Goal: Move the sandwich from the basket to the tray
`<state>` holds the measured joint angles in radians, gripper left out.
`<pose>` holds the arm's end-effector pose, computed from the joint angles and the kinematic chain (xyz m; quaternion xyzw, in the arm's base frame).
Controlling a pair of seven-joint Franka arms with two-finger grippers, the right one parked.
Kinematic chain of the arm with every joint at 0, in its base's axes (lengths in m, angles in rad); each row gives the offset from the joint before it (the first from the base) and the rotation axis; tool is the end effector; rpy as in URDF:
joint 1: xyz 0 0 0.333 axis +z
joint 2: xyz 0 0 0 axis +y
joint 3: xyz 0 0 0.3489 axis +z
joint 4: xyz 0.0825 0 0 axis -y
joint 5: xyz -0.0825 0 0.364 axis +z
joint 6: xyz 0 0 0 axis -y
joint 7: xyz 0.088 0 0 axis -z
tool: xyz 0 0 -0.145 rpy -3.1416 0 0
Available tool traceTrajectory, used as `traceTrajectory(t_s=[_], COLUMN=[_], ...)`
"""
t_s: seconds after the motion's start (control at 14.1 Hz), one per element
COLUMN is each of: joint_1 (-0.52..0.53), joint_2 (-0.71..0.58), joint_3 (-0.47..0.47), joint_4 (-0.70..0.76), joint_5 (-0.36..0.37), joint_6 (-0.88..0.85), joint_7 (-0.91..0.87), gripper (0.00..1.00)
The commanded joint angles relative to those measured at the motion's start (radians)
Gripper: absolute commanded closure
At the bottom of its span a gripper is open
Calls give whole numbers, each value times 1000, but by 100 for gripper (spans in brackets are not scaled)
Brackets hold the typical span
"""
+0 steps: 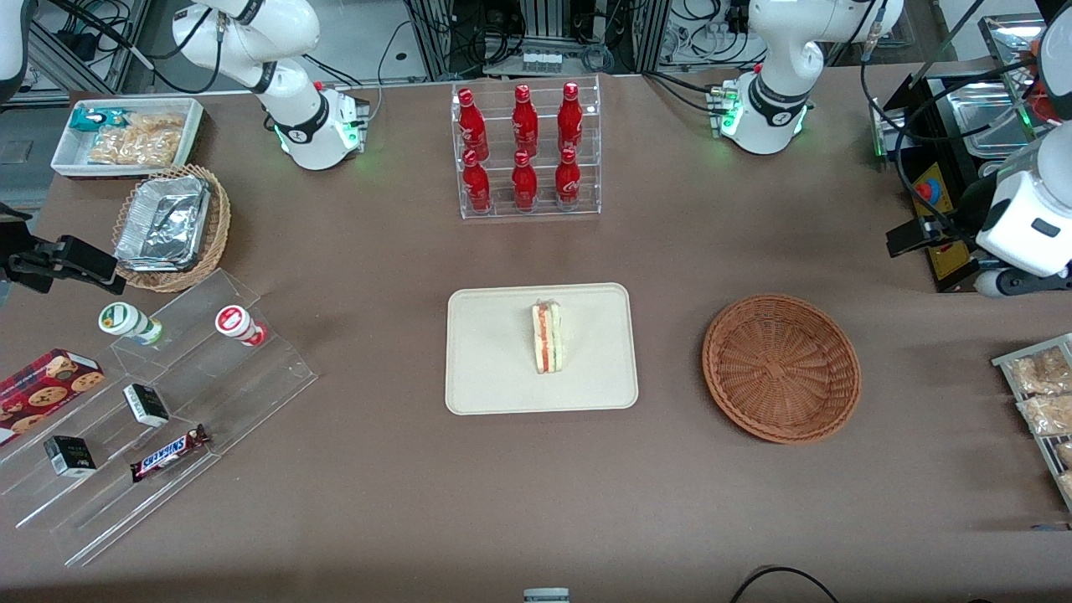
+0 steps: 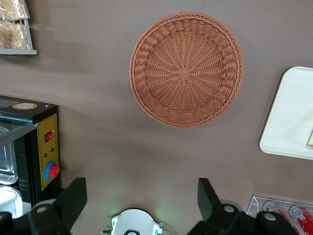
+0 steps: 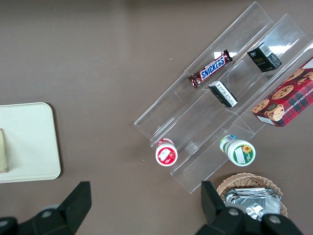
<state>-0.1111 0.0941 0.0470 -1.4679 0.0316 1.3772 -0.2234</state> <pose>0.5371 -0.0307 0.5998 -0.9923 -0.0809 0.0887 0.0309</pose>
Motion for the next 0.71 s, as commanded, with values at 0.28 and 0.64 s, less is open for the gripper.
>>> traceTrajectory(t_s=[0.28,0.64], joint_1=[287,288], joint_2=[-25,-13], joint_3=[-322,-328], joint_4=[6,14], joint_5=[-13,-13], joint_6=[-26,-21], joint_7=[21,13], gripper=[0,0])
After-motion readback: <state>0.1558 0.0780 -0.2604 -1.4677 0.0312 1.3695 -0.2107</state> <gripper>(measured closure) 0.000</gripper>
